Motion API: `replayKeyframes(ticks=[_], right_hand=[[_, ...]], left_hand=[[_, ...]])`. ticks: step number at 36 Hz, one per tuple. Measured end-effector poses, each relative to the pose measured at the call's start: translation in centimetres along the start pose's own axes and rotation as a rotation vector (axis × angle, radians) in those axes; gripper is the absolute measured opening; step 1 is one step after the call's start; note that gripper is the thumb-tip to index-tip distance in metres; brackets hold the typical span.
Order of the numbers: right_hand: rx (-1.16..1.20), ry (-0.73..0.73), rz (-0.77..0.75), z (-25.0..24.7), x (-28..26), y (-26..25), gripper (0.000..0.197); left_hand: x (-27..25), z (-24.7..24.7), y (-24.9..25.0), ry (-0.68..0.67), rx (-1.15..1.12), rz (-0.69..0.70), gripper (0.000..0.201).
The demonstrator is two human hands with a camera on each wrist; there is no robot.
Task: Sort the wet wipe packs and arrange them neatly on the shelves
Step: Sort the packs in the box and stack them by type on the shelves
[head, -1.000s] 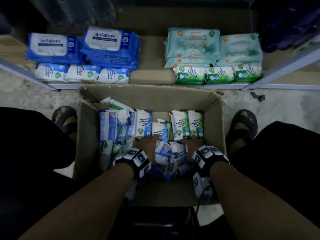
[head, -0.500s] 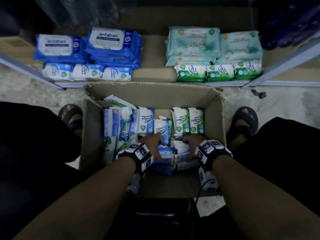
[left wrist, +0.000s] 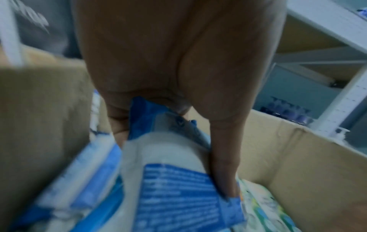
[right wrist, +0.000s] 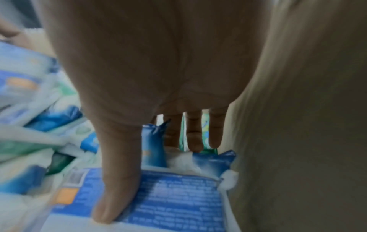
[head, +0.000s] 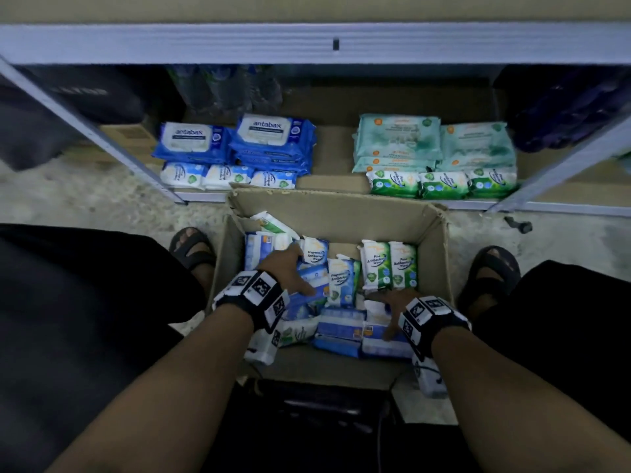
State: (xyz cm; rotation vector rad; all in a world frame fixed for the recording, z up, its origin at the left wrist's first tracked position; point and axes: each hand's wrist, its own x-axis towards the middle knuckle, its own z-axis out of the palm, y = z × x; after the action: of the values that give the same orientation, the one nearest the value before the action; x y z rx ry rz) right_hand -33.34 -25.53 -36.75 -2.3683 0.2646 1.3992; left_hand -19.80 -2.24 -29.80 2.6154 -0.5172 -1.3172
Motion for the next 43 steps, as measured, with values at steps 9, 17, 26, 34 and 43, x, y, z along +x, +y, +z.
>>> replayKeyframes(ticks=[9,17,26,34,43], right_hand=[[0.082,0.17,0.093,-1.4,-2.3,-0.1,0.081],[0.232,0.325,0.082,-3.0,-3.6,-2.6,0.072],[0.443,0.374,-0.119,-2.4,-3.3,-9.7,0.062],[0.655,0.324,-0.137,-2.5,-1.2,-13.3,0.07],[1.086,0.329,-0.136,-4.2,1.3,-16.0,0.024]], left_hand=[[-3.2,-0.6,-3.8,0.054,0.161,-0.116,0.067],[-3.9,-0.6,-3.8,0.137,0.215,-0.107,0.054],[-4.3,-1.9,-4.6,0.319,-0.028,-0.068,0.044],[-5.2,-3.3,-5.4,0.625,-0.258,-0.058,0.036],[-4.5,-3.8,-6.0,0.872,-0.302,-0.009,0.024]])
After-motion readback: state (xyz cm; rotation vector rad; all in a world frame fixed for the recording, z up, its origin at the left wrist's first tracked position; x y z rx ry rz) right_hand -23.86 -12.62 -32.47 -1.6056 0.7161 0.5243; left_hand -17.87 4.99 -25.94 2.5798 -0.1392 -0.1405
